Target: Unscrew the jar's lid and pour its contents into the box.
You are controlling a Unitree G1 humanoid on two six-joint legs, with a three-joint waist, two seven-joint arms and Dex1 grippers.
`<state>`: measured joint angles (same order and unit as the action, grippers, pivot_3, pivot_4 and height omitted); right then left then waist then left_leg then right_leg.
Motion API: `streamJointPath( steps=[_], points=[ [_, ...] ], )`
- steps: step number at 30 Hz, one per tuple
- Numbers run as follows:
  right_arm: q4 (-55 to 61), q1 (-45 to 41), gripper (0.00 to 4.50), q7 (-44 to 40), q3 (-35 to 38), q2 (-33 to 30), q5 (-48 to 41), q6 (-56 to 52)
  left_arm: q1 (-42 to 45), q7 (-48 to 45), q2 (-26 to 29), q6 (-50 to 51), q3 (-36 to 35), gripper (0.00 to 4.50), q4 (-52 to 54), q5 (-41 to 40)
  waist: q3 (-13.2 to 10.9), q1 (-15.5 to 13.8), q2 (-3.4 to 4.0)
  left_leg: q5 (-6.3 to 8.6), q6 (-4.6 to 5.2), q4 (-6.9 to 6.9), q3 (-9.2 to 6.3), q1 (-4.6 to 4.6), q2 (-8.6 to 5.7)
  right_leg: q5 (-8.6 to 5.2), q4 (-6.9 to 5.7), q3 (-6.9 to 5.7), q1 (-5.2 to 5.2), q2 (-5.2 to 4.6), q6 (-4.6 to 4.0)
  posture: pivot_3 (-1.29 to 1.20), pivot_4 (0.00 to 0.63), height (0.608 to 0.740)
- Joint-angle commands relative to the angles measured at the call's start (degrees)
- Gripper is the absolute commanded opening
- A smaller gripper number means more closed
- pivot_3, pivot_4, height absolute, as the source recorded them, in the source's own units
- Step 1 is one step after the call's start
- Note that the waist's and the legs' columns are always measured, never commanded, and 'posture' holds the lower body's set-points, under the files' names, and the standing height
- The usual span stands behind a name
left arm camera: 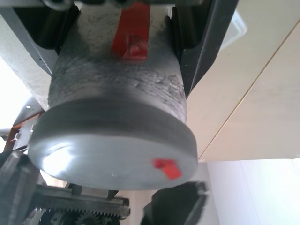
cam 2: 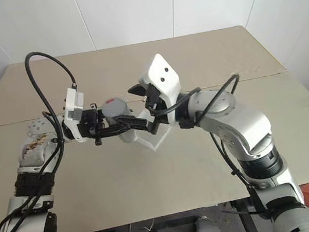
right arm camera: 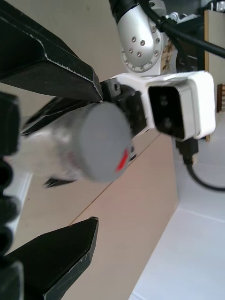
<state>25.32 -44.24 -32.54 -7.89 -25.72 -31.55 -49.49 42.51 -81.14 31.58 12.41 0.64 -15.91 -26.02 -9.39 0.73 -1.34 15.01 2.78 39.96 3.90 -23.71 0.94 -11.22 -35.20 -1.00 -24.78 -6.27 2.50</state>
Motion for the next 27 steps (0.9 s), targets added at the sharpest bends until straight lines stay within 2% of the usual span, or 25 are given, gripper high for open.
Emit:
streamJointPath(
  steps=[1,8,13,20,27],
  points=[
    [0.8,0.2,4.44,0.9,4.2,-2.0,0.4,0.1,0.0,-1.4,0.4,-1.3,-0.7,1.94,2.5,-1.1,0.0,0.0,0.00,0.00,0.00,0.00,0.00,0.00,0.00,0.00,0.00,0.00,0.00,0.00,0.00,0.00,0.150,0.740],
    [3.0,2.2,4.44,-1.7,4.6,-4.4,-0.6,1.0,0.3,-1.6,0.0,-1.4,-0.7,1.94,2.2,-0.8,0.0,0.0,0.00,0.00,0.01,0.00,0.01,-0.01,0.00,0.00,0.01,0.01,0.00,0.00,0.00,0.00,0.150,0.740],
    [6.0,3.6,4.44,-6.5,5.1,-5.9,-3.7,2.8,0.6,-1.5,-0.4,-1.6,-0.5,1.94,1.6,-0.5,0.0,0.0,0.00,0.01,0.01,0.00,0.00,-0.01,0.00,0.00,0.03,0.00,0.00,0.00,0.00,0.00,0.150,0.740],
    [5.0,0.2,4.44,-3.6,0.8,-0.9,-2.6,1.6,0.3,-1.6,-1.0,-1.4,-0.1,1.94,1.9,-0.5,0.0,0.2,0.00,0.00,0.00,0.02,-0.01,0.00,0.01,0.00,-0.03,0.01,-0.02,0.00,0.00,0.00,0.150,0.740],
    [-1.6,-4.4,4.44,0.1,-3.0,4.8,0.7,0.4,0.4,-1.8,-0.9,-1.2,0.0,1.94,2.0,-0.6,0.0,-0.2,0.00,-0.01,-0.01,0.03,0.01,-0.04,0.00,0.00,-0.05,0.02,-0.06,0.01,0.00,0.00,0.150,0.740]
  ],
)
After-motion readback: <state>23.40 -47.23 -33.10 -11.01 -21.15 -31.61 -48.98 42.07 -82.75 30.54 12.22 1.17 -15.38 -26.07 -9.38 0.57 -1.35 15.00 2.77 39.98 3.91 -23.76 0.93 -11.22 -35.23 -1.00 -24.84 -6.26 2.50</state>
